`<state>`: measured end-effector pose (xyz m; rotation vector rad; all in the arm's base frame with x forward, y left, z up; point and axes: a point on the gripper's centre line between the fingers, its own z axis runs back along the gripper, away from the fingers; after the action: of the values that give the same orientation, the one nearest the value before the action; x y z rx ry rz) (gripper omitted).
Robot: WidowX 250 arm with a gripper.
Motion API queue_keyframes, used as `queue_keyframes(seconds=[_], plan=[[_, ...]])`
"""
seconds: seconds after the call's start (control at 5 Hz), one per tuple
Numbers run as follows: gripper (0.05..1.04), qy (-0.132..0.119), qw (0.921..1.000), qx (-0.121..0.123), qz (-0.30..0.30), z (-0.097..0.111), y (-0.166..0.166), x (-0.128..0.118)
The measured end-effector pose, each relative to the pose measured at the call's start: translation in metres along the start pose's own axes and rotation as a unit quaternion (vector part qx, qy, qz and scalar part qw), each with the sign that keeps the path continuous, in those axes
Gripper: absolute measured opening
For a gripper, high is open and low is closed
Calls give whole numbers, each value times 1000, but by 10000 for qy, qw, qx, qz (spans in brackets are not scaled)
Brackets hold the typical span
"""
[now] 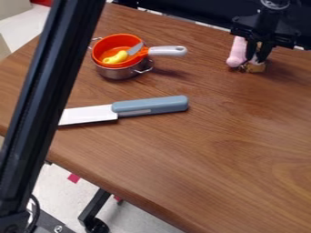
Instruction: Place the puppy doll on top of the pot
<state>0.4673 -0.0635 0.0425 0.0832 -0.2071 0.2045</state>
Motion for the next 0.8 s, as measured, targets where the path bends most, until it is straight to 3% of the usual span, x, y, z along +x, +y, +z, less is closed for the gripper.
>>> queue_keyframes(seconds=[0.4,0.6,0.8], plan=[[121,95,9997,203,-71,11,-1,-8],[121,-136,9998,-150,-55,44,-6,-1],[120,99,9992,-379,105,54,6,-1]])
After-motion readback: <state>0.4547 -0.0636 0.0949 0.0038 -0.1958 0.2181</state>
